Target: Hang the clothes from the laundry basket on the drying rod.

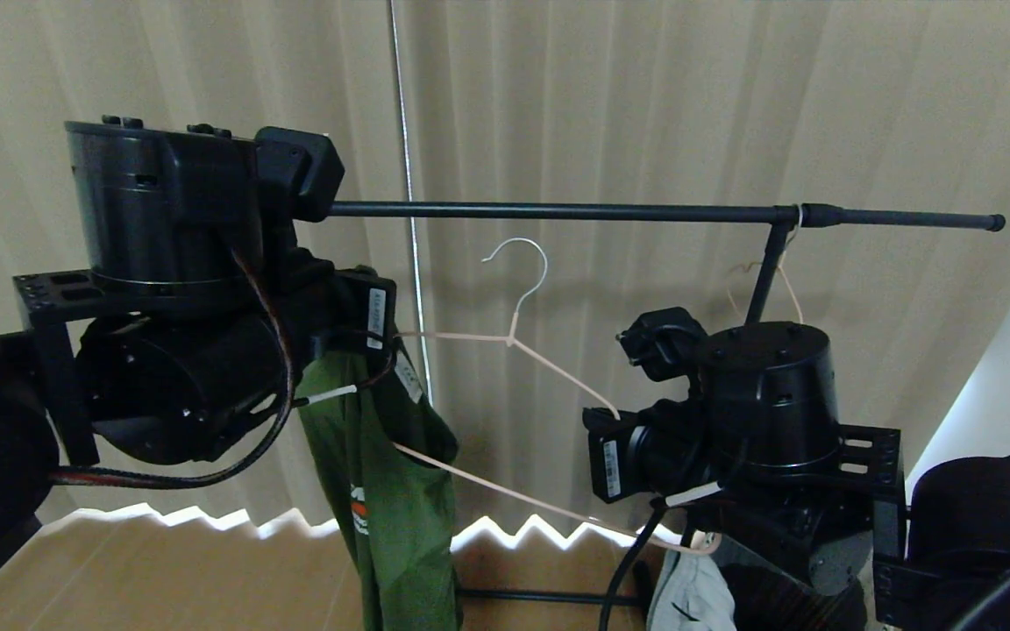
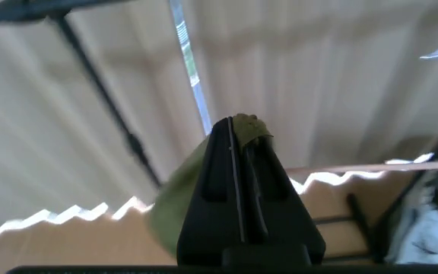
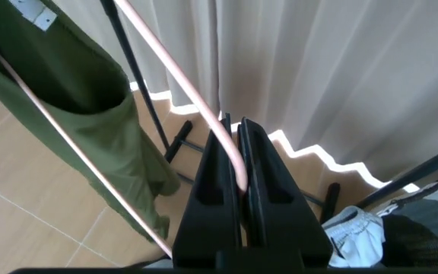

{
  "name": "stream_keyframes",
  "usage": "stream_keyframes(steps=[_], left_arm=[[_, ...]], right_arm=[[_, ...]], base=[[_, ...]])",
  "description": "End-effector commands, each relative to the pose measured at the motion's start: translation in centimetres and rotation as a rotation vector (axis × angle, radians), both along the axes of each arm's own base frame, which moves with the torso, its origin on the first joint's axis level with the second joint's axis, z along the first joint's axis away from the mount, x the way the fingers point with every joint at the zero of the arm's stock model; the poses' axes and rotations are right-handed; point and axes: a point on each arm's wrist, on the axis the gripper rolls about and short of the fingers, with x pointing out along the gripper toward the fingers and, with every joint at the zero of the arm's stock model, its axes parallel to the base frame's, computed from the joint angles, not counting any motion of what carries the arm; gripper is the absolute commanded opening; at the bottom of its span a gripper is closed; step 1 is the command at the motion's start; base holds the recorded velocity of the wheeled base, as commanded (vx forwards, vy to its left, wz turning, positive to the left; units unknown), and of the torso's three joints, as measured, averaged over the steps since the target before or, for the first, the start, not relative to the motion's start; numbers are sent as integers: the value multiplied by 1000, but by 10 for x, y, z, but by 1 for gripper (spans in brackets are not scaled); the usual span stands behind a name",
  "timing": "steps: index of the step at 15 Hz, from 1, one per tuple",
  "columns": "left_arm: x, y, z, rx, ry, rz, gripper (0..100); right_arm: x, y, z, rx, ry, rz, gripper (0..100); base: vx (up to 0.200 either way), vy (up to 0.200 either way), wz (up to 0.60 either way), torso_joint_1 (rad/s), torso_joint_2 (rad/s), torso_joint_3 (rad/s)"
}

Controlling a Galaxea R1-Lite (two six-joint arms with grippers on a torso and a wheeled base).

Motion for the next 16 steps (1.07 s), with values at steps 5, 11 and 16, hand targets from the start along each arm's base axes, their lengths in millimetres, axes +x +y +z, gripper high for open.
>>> stream_keyframes(steps=[5, 11, 16], left_arm=[[-16, -21, 6, -27, -31, -88, 0], [0, 12, 10, 15, -47, 42, 0], [0, 31, 6, 30, -38, 96, 0]], right_arm=[[4, 11, -2, 1, -1, 12, 0], [16, -8, 1, -93, -62, -130, 0], [32, -21, 4, -147, -96, -223, 0]], base=[[0, 0, 0, 0, 0, 0], [0, 0, 0, 0, 0, 0], [0, 0, 0, 0, 0, 0]])
